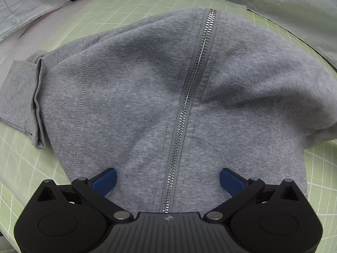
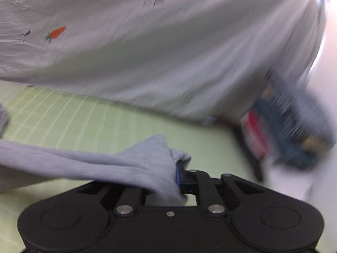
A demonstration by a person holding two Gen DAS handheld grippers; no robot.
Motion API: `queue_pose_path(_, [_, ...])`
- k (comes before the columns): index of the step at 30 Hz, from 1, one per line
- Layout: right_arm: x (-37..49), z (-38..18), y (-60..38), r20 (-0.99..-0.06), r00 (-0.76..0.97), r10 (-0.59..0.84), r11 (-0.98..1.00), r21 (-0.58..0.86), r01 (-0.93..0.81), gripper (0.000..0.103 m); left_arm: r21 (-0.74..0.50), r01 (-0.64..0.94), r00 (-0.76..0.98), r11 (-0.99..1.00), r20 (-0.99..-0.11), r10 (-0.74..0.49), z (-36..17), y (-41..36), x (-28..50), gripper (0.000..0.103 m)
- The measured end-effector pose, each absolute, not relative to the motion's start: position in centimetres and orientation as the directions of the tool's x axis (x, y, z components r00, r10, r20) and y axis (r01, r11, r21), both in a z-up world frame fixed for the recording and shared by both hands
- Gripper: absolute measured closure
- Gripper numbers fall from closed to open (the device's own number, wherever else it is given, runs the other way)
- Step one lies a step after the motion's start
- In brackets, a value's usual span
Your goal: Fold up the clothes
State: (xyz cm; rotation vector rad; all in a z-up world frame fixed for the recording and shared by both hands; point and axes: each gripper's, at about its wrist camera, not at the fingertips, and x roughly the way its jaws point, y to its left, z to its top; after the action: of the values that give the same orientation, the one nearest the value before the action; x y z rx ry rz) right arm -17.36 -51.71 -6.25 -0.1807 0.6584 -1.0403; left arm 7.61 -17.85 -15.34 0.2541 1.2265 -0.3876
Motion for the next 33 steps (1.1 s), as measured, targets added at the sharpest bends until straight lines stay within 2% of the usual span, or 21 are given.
queue_pose_path(2, [-17.5,-5.0,-51.6,-0.333,0.310,-0.890,0.449,-0.533,0.717,0.087,-0.014,0.419,0.289,0.908,-0.946,-0.148,-15.3,-17.9,7.5,0.000])
queue_pose_path(4, [-17.6,-5.3,-51.8,-0.360,0.291,-0.886,0.452,-0.538,0.711,0.075,-0.012,0.417,0.291,0.909,-0.945,-0.146,-15.2,-18.0,7.4,0.000])
queue_pose_path(6, [-17.7,-7.1,-51.9,-0.461,0.251,-0.851,0.488,-0.520,0.701,0.070,-0.012,0.415,0.291,0.910,-0.945,-0.145,-15.1,-18.0,7.4,0.000])
queue_pose_path(9, [-18.0,-10.9,-51.4,-0.658,0.182,-0.730,0.586,-0.468,0.661,0.066,-0.013,0.419,0.292,0.908,-0.945,-0.148,-14.9,-18.1,7.3,0.000])
queue_pose_path(11, [-18.6,-12.1,-50.6,-0.727,0.185,-0.661,0.624,-0.396,0.674,0.064,-0.013,0.420,0.291,0.907,-0.945,-0.148,-14.8,-18.1,7.2,0.000])
queue_pose_path(12, [-18.8,-12.2,-50.3,-0.742,0.198,-0.640,0.630,-0.360,0.688,0.057,-0.013,0.421,0.290,0.907,-0.946,-0.148,-14.6,-18.0,7.1,0.000])
queue_pose_path(13, [-18.9,-12.0,-50.1,-0.747,0.207,-0.632,0.625,-0.333,0.706,0.047,-0.013,0.422,0.288,0.906,-0.946,-0.148,-14.5,-18.2,7.1,0.000])
queue_pose_path(17, [-19.0,-10.3,-50.7,-0.733,0.233,-0.639,0.577,-0.257,0.775,0.026,-0.036,0.430,0.262,0.902,-0.951,-0.163,-13.8,-18.1,7.4,0.000])
queue_pose_path(19, [-19.0,-8.9,-50.7,-0.702,0.245,-0.668,0.529,-0.217,0.820,0.009,-0.074,0.422,0.250,0.904,-0.949,-0.194,-12.8,-17.2,8.0,0.000])
queue_pose_path(21, [-19.3,-7.6,-50.4,-0.676,0.274,-0.685,0.496,-0.157,0.854,0.002,-0.095,0.403,0.262,0.910,-0.941,-0.214,-11.6,-16.5,8.4,0.000])
queue_pose_path(29, [-19.4,-3.2,-49.6,-0.570,0.305,-0.763,0.388,-0.027,0.921,0.000,-0.097,0.306,0.378,0.947,-0.901,-0.214,-7.0,-11.9,11.7,0.000])
queue_pose_path(33, [-16.9,-3.2,-49.3,-0.590,0.374,-0.716,0.452,0.018,0.892,0.000,-0.085,0.280,0.407,0.956,-0.892,-0.198,-7.1,-11.8,14.4,0.000])
